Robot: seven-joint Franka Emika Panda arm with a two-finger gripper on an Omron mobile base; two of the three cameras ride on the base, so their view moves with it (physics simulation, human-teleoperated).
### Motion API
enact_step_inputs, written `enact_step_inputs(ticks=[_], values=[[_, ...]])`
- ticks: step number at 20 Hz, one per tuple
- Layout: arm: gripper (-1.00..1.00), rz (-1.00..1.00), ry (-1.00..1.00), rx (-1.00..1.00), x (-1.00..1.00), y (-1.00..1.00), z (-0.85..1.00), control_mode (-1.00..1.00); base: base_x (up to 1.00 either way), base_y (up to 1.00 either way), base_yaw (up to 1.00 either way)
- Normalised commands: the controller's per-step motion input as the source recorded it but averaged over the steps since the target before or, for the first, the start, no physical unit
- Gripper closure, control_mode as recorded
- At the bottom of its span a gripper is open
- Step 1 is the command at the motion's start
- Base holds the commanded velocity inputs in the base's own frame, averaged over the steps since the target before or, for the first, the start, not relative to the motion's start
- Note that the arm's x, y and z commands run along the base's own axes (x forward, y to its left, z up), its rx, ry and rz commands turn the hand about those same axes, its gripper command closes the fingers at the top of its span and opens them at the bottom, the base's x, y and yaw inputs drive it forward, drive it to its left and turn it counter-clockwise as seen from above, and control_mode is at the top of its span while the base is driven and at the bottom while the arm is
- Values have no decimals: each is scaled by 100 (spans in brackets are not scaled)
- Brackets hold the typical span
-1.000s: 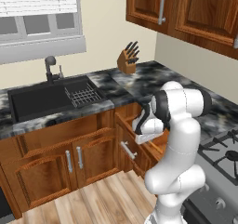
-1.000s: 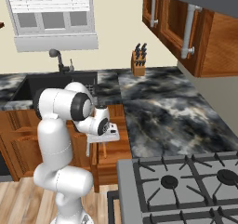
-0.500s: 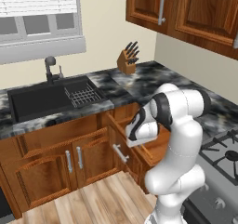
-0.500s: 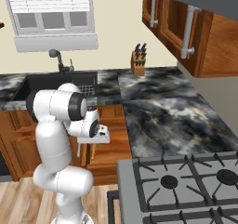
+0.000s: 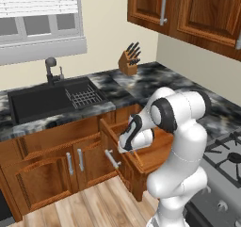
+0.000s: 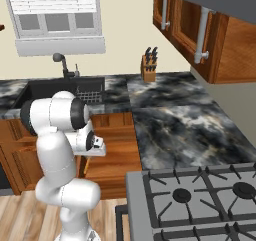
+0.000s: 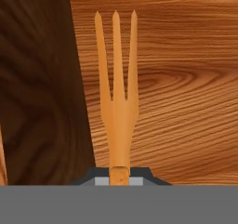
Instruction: Organize the utensils by type. Pick up the wooden spoons from the counter and place them in the open cabinet. Then pick up the metallic utensils from the counter and place them in the open drawer.
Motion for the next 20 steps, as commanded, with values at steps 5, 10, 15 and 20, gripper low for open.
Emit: enact_step_inputs(ticks=[5,10,15,20], values=[[100,-21,-4,-1,9,57,-19,-100,0,0,0],[100,-27,0,-7,26,36,-6,-100,0,0,0],[100,-26,0,-5,41,-2,17,-100,0,0,0],[100,-22,0,-1,24,-16,35,-100,0,0,0]])
